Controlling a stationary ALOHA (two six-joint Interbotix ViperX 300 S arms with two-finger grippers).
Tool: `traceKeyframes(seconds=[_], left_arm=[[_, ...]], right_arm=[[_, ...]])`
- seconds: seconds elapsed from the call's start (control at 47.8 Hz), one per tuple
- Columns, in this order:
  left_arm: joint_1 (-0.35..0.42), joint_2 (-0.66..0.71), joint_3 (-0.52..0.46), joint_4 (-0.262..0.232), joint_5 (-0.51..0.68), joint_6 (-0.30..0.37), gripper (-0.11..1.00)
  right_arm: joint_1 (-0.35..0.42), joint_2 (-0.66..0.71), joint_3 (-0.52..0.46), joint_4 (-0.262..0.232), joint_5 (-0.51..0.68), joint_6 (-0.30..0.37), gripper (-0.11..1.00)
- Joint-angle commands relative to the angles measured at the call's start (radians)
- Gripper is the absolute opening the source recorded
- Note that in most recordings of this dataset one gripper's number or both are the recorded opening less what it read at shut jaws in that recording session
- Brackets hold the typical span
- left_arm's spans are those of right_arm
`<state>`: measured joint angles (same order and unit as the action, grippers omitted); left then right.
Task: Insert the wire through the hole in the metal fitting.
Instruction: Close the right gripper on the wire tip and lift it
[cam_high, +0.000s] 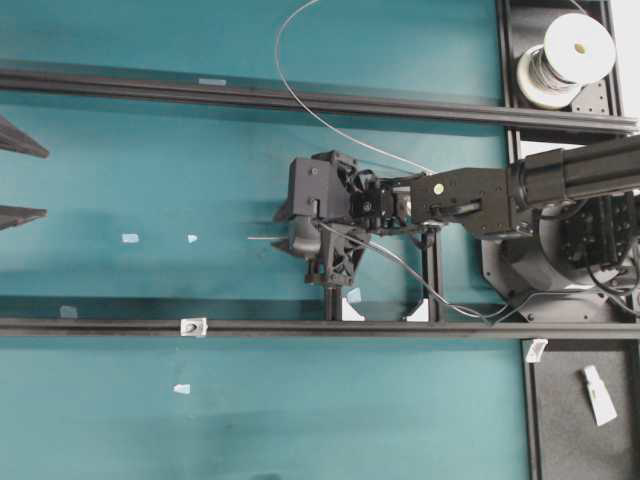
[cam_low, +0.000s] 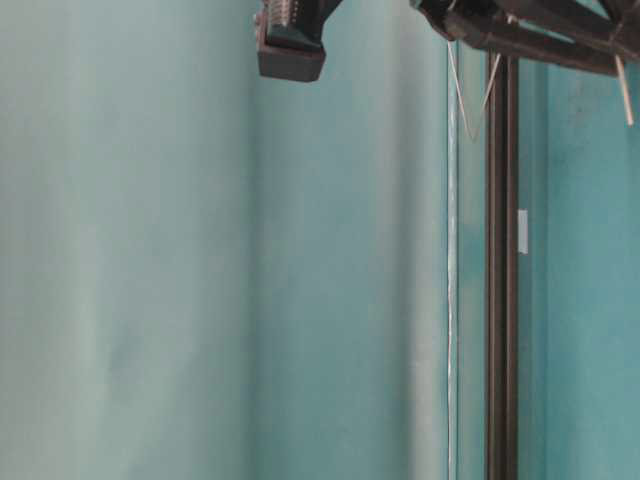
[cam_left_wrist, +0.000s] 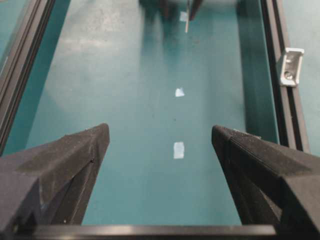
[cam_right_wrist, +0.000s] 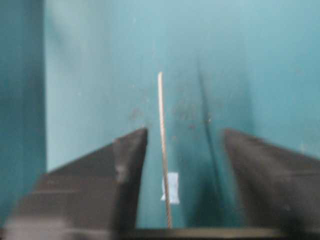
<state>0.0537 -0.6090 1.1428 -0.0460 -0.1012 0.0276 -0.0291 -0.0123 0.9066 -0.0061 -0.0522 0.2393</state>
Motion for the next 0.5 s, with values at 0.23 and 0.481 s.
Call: traceKeyframes(seconds=[0.23,0.481], left_arm=[[0.003,-0.002,-0.009,0.003,-0.011,-0.003,0.65],[0.003,-0.003,-0.008,0.003,-0.009,-0.003,0.65]], right_arm=[[-0.002,-0.018,0.017,-0.002,-0.002,-0.005,0.00],[-0.002,-0.021,0.009,-0.002,-0.008,-0.006,0.00]])
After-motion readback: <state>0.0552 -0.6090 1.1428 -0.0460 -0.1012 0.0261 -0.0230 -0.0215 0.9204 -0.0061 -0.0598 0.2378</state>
